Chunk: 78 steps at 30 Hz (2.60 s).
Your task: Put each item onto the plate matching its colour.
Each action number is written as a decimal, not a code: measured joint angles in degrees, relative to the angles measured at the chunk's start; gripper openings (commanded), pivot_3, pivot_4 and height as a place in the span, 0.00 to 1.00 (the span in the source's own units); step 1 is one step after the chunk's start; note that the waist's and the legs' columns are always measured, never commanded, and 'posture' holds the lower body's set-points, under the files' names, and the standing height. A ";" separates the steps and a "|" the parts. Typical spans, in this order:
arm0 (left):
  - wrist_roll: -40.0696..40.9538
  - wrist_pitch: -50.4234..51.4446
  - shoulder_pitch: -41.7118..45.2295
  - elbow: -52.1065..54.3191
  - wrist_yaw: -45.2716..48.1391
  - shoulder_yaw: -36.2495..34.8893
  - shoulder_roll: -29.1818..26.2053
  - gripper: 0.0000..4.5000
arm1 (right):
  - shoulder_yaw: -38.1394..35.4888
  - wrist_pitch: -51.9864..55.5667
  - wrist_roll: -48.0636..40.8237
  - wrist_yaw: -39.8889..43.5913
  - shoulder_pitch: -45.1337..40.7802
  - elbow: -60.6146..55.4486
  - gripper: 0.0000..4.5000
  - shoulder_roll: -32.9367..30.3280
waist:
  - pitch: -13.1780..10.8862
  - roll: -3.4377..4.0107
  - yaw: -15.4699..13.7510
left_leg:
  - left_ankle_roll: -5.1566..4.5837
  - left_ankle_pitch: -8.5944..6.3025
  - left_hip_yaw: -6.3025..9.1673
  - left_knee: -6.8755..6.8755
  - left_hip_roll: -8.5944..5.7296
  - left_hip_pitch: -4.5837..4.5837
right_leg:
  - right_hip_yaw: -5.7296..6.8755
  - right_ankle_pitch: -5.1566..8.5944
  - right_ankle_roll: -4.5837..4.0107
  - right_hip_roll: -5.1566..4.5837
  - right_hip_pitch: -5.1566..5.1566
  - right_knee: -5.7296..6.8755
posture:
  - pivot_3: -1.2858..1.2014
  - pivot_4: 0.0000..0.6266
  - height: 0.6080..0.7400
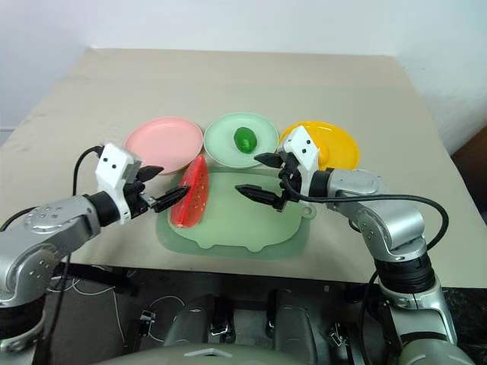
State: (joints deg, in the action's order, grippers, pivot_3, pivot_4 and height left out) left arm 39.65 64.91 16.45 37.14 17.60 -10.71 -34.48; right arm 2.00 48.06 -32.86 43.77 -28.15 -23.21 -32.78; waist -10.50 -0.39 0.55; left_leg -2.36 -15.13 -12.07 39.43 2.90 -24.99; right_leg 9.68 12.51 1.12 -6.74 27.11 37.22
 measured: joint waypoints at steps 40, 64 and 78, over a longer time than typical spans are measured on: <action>4.73 27.12 16.40 -8.28 -7.75 -1.19 16.73 1.00 | -0.35 -2.85 0.65 -1.07 2.96 -0.11 1.00 -0.50 | -0.02 -0.06 -0.93 | -0.02 -0.01 0.12 0.29 0.01 0.08 | 0.01 0.00 0.00 0.00 -0.16 0.18 | 0.52 0.24 0.67; 3.29 26.91 15.90 -14.54 -7.38 4.17 19.64 0.50 | -0.50 -2.79 1.27 -4.35 3.36 -0.13 1.00 -0.66 | 0.01 -0.04 -1.26 | -0.12 -0.10 0.33 0.54 0.00 0.07 | 0.13 0.03 -0.02 -0.07 -0.36 0.15 | 0.52 0.24 0.67; 4.64 27.13 19.96 -15.99 -5.89 -1.75 16.95 0.45 | -0.49 -3.07 2.88 -5.12 3.59 0.02 1.00 -0.65 | -0.01 -0.04 -1.13 | -0.13 -0.10 0.39 0.53 0.01 -0.22 | 0.20 0.01 -0.02 -0.05 -0.08 0.17 | 0.52 0.24 0.67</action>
State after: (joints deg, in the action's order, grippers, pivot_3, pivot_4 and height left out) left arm 44.29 92.04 36.41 21.15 11.71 -12.45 -17.53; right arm 1.51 44.99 -29.98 38.65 -24.56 -23.19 -33.44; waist -10.51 -0.43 -0.58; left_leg -2.49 -15.23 -11.68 39.97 2.92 -25.21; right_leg 9.88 12.52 1.10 -6.78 27.03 37.40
